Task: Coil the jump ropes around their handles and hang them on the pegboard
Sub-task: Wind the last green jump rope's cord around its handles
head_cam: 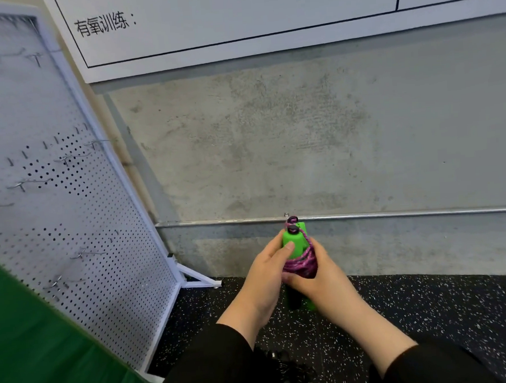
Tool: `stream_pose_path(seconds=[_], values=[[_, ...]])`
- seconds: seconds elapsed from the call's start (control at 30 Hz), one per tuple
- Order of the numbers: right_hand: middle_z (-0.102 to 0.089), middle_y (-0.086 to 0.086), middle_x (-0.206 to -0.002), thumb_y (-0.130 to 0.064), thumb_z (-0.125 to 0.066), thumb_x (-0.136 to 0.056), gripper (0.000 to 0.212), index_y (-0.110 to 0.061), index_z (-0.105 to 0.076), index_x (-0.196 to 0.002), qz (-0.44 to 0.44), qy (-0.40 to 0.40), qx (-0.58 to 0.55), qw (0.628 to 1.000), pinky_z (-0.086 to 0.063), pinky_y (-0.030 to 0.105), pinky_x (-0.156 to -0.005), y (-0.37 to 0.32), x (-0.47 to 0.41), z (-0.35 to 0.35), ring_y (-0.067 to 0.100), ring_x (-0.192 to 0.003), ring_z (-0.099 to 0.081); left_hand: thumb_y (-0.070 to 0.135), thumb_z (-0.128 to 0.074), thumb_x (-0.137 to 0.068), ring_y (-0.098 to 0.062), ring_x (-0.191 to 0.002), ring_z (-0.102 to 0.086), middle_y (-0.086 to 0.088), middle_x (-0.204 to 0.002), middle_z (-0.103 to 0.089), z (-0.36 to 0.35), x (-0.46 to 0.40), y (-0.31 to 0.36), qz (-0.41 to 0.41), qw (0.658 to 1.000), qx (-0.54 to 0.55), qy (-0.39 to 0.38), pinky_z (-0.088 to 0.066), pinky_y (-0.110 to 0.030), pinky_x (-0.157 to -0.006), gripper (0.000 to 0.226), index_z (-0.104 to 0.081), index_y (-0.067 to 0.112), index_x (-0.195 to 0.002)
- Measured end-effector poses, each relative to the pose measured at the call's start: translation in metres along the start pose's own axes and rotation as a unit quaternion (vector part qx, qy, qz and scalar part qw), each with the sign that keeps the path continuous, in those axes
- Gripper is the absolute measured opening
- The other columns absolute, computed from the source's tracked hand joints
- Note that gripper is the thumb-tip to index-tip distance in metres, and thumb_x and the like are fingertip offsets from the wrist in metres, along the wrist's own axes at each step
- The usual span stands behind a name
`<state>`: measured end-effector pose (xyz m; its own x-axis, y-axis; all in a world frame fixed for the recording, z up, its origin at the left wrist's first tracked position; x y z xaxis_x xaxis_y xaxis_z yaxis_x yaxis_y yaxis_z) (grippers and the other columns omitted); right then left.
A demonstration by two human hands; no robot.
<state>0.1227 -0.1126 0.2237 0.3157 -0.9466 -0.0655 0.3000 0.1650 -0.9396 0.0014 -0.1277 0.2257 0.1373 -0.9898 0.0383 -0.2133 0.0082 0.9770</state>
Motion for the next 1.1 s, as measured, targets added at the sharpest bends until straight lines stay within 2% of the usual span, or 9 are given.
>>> stream_pose_path(seconds=[0.07, 0.27, 0.37, 0.47, 0.6, 0.7, 0.83, 0.97, 1.1], values=[[-0.069, -0.02, -0.106, -0.027, -0.088, -0.076, 0.057, -0.046, -0.05, -0.114, 0.0, 0.009, -0.027, 1.0, -0.05, 0.013, -0.086, -0.003, -0.001, 0.002, -0.015, -0.094, -0.063, 0.019, -0.054, -0.098, -0.02, -0.128, -0.062, -0.006, -0.134, -0.067, 0.0, 0.007, 0.005, -0.017, 1.0, 0.007, -0.004, -0.047, -0.033, -0.108, 0.045, -0.057, 0.012, -0.143], [-0.075, -0.005, -0.113, -0.015, -0.087, -0.077, 0.066, -0.02, -0.051, -0.131, 0.013, -0.03, -0.168, 0.985, -0.054, 0.026, -0.092, -0.023, -0.004, -0.003, 0.012, -0.108, -0.07, 0.018, -0.043, -0.109, -0.019, -0.12, -0.067, -0.005, -0.129, -0.07, 0.031, 0.022, 0.028, -0.062, 0.993, 0.045, 0.086, -0.054, -0.038, -0.1, 0.028, -0.057, 0.022, -0.133], [-0.076, 0.003, -0.112, -0.032, -0.086, -0.065, 0.066, -0.018, -0.061, -0.125, 0.018, -0.037, -0.234, 0.971, -0.054, 0.039, -0.092, -0.042, -0.008, -0.009, 0.024, -0.109, -0.07, 0.039, -0.052, -0.099, -0.009, -0.12, -0.065, 0.004, -0.13, -0.069, 0.041, 0.033, 0.043, -0.076, 0.994, -0.012, 0.083, -0.054, -0.032, -0.1, 0.037, -0.058, 0.028, -0.134], [-0.074, 0.01, -0.117, -0.036, -0.09, -0.061, 0.066, -0.019, -0.068, -0.121, 0.025, -0.086, -0.282, 0.955, -0.053, 0.054, -0.099, -0.066, -0.012, -0.025, 0.026, -0.107, -0.07, 0.033, -0.054, -0.102, -0.006, -0.114, -0.068, 0.01, -0.122, -0.072, 0.051, 0.042, 0.058, -0.093, 0.993, -0.046, 0.053, -0.056, -0.022, -0.088, 0.032, -0.059, 0.03, -0.133], [-0.071, 0.017, -0.121, -0.02, -0.082, -0.074, 0.056, -0.01, -0.063, -0.126, 0.024, -0.132, -0.334, 0.933, -0.052, 0.049, -0.099, -0.101, -0.02, -0.05, 0.023, -0.108, -0.069, 0.04, -0.062, -0.089, -0.002, -0.116, -0.065, 0.022, -0.118, -0.072, 0.07, 0.047, 0.084, -0.123, 0.989, -0.066, 0.042, -0.055, -0.025, -0.093, 0.043, -0.054, 0.041, -0.132], [-0.071, 0.015, -0.12, -0.013, -0.066, -0.083, 0.047, -0.011, -0.061, -0.129, 0.04, -0.16, -0.306, 0.938, -0.056, 0.043, -0.09, -0.126, -0.028, -0.068, 0.021, -0.105, -0.069, 0.045, -0.064, -0.088, 0.001, -0.119, -0.063, 0.022, -0.12, -0.071, 0.094, 0.051, 0.105, -0.145, 0.983, -0.088, 0.07, -0.054, -0.021, -0.093, 0.047, -0.052, 0.046, -0.133], [-0.072, 0.011, -0.121, -0.009, -0.076, -0.083, 0.051, -0.015, -0.059, -0.13, 0.073, -0.199, -0.256, 0.943, -0.058, 0.04, -0.089, -0.158, -0.039, -0.09, 0.023, -0.108, -0.069, 0.047, -0.066, -0.094, -0.001, -0.12, -0.063, 0.018, -0.125, -0.07, 0.129, 0.054, 0.127, -0.16, 0.974, -0.097, 0.126, -0.052, -0.028, -0.1, 0.034, -0.06, 0.051, -0.127], [-0.073, 0.003, -0.121, -0.01, -0.078, -0.08, 0.054, -0.02, -0.059, -0.129, 0.128, -0.216, -0.172, 0.953, -0.054, 0.043, -0.1, -0.189, -0.048, -0.119, 0.022, -0.113, -0.069, 0.036, -0.062, -0.1, -0.011, -0.107, -0.071, 0.007, -0.111, -0.076, 0.165, 0.06, 0.167, -0.185, 0.953, -0.055, 0.232, -0.057, -0.038, -0.097, 0.023, -0.072, 0.026, -0.117], [-0.073, -0.001, -0.117, -0.005, -0.08, -0.084, 0.05, -0.025, -0.06, -0.126, 0.17, -0.224, -0.122, 0.952, -0.053, 0.046, -0.101, -0.226, -0.058, -0.149, 0.019, -0.11, -0.069, 0.014, -0.065, -0.098, -0.011, -0.086, -0.073, -0.001, -0.09, -0.078, 0.198, 0.065, 0.211, -0.197, 0.933, -0.086, 0.289, -0.058, -0.028, -0.078, 0.011, -0.076, 0.015, -0.098]])
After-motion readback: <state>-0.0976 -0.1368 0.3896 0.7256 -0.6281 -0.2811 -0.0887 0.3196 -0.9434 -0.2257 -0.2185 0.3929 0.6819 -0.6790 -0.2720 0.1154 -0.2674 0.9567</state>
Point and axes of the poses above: each hand's wrist, its own x-axis away from the middle knuckle, its own z-axis out of the back of the hand, y = z × x, the point moved 6 cm from there along -x, towards the middle knuckle
